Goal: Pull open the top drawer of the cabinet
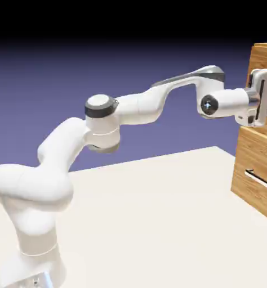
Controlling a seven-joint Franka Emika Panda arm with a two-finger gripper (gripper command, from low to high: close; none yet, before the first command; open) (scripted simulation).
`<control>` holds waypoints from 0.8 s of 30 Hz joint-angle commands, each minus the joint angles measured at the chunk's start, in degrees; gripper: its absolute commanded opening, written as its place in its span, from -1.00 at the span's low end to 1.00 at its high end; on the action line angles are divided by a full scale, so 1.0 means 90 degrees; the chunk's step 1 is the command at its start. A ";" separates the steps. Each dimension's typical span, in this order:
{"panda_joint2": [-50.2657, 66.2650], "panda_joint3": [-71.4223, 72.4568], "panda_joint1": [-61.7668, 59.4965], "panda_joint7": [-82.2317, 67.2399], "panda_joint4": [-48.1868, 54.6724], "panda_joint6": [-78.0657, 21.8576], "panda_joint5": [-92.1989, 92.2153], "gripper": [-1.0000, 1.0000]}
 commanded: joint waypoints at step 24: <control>0.2220 0.0015 0.2608 -0.3144 -0.3556 -0.0585 0.0573 -1.00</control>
